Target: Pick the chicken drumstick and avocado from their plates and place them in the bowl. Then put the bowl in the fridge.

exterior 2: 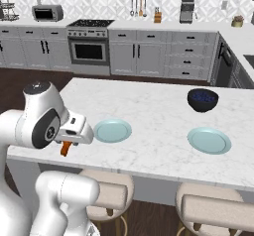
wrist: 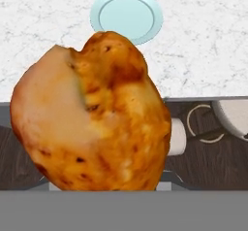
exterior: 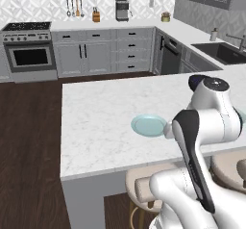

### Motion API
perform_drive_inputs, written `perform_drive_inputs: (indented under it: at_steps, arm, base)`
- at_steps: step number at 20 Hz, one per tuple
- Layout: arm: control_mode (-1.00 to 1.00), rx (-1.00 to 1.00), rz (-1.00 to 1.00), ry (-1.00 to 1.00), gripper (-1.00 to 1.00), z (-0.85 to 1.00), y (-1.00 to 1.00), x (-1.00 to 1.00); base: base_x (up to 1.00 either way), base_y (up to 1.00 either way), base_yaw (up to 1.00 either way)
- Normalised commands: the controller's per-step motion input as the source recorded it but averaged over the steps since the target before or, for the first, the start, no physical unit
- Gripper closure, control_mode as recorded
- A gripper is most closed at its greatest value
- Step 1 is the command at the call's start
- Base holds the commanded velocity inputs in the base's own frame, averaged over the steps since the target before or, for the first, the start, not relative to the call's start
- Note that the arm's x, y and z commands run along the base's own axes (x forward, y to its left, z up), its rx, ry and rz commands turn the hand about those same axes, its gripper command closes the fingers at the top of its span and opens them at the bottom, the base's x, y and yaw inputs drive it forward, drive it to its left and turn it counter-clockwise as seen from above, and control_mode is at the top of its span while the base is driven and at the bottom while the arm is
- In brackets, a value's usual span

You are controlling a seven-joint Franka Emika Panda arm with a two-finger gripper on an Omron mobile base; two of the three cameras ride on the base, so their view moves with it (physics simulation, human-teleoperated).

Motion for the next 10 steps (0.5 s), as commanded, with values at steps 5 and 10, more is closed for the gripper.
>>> perform_drive_inputs:
  at_steps: [5,10]
  arm:
    - [-1.0,0.0,0.0,0.0,1.0,0.0,0.0,-0.1]
    - [1.0,0.0,0.0,0.0,1.0,0.0,0.0,0.0]
  base:
    - [0.0,0.0,0.0]
    - [-0.25,-0.2,0.0]
